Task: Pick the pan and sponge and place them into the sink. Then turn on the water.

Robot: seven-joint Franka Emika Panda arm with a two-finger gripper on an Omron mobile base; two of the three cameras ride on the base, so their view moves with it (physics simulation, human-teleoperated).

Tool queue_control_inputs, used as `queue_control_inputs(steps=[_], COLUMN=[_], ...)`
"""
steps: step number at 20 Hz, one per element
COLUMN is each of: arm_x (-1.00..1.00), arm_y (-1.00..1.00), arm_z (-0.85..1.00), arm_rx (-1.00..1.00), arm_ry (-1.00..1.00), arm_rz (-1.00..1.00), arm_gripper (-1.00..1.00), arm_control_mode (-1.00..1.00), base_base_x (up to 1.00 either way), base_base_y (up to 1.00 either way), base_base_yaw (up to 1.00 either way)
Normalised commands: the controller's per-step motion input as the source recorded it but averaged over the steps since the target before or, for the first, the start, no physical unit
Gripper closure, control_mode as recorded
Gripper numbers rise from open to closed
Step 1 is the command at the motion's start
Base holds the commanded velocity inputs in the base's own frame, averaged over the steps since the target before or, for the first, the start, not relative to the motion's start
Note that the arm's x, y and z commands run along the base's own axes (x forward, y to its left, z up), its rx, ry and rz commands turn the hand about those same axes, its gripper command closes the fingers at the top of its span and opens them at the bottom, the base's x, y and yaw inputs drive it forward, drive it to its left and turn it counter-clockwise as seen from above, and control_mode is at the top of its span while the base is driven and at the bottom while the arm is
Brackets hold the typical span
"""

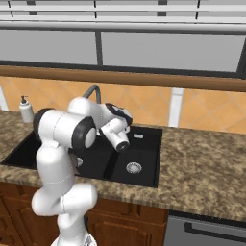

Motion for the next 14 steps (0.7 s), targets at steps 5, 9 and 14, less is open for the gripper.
queue_control_inputs(steps=[5,9,14], arm_x=[0.28,0.35,0.39], arm_y=[0.16,0.15,0.0], arm_z=[0.18,0.06,0.0], arm_rx=[0.0,0.0,0.0], arm_ry=[0.0,0.0,0.0], arm_rz=[0.0,0.0,0.0], arm_gripper=[-1.0,-1.0,-1.0], arm_control_mode=[-1.0,-1.0,-1.0], base_base_x=[0.0,0.0,0.0], base_base_y=[0.0,0.0,0.0], base_base_yaw=[0.0,0.0,0.0])
